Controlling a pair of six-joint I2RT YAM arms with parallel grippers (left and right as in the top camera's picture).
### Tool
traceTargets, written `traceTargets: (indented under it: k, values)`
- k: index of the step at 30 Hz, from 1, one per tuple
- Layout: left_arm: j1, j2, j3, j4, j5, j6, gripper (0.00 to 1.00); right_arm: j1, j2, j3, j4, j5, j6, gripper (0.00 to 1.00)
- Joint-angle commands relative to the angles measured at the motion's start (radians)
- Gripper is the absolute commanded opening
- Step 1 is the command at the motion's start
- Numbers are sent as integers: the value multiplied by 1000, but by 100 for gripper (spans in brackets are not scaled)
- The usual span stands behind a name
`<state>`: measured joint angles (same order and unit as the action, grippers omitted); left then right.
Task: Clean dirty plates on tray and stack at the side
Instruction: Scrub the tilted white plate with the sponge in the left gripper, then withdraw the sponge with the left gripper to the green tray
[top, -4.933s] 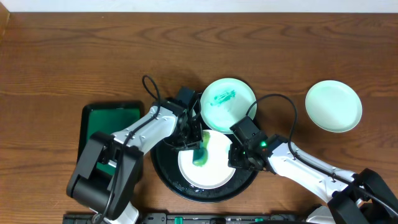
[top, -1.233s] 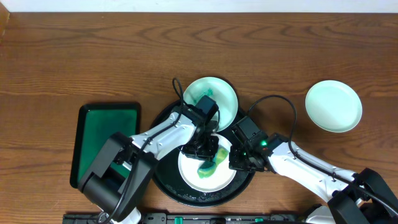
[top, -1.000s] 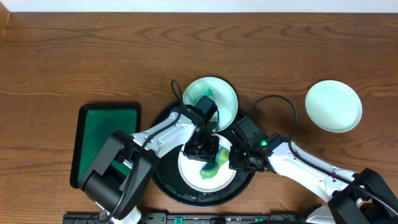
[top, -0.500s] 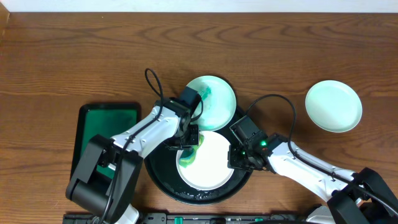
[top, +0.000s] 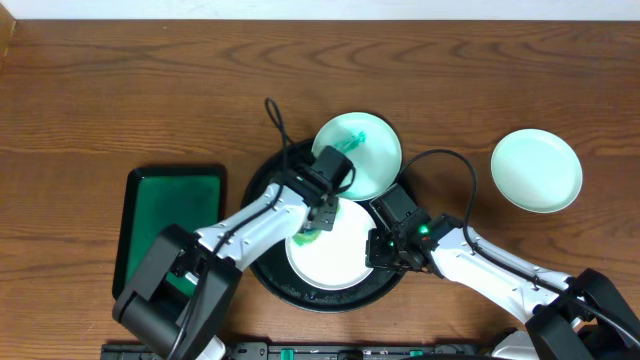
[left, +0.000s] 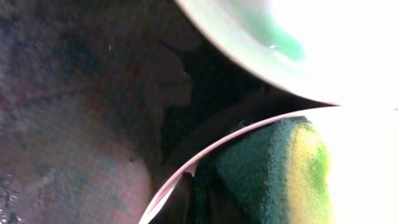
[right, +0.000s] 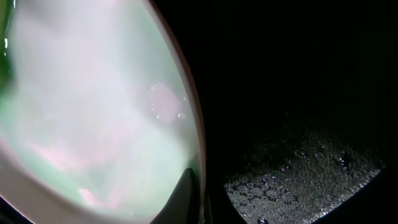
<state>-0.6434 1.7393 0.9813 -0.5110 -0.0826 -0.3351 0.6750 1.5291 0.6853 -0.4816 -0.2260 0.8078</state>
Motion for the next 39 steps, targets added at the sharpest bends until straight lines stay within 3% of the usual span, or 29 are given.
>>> traceTargets:
  k: [1,13,28,39]
  values:
    - [-33,50,-21,70,-110,10,7,-22,20,-29,-34,53,-21,1]
    - [-114,49,-21,145,-100,28,7,-22,20,-29,-35,42,-29,1]
    - [-130,48,-21,262,34,95,7,-23,20,-29,-38,37,-40,1]
    - [-130,-101,-13,88,-209,27,7,-23,20,-29,-33,37,-39,1]
